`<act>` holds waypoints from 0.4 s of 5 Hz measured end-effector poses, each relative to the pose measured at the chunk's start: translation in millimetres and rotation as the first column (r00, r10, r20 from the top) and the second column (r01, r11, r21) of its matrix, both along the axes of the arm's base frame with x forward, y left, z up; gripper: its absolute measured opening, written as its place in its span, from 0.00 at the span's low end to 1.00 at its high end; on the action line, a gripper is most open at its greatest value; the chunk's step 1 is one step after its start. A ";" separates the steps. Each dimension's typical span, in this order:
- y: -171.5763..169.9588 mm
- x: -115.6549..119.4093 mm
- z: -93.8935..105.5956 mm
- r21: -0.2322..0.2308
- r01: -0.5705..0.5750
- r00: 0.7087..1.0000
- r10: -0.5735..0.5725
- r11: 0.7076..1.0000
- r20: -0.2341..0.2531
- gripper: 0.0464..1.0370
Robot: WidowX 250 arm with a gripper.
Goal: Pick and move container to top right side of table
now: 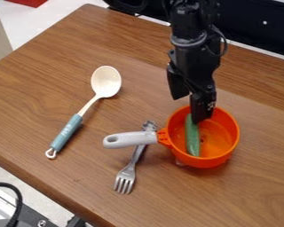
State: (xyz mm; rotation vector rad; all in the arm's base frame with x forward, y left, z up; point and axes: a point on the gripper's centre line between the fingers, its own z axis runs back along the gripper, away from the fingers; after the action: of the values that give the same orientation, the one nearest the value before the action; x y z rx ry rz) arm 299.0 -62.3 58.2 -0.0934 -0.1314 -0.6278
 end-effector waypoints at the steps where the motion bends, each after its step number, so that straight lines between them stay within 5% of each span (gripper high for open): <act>1: -0.4 1.5 -0.4 0.003 0.001 1.000 -0.001 1.000 0.009 0.96; 2: -1.9 1.6 -3.7 0.011 -0.006 1.000 0.005 1.000 0.005 0.92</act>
State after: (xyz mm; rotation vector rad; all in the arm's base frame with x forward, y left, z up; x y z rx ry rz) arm 300.6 -64.2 54.5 -0.0811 -0.1332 -0.6232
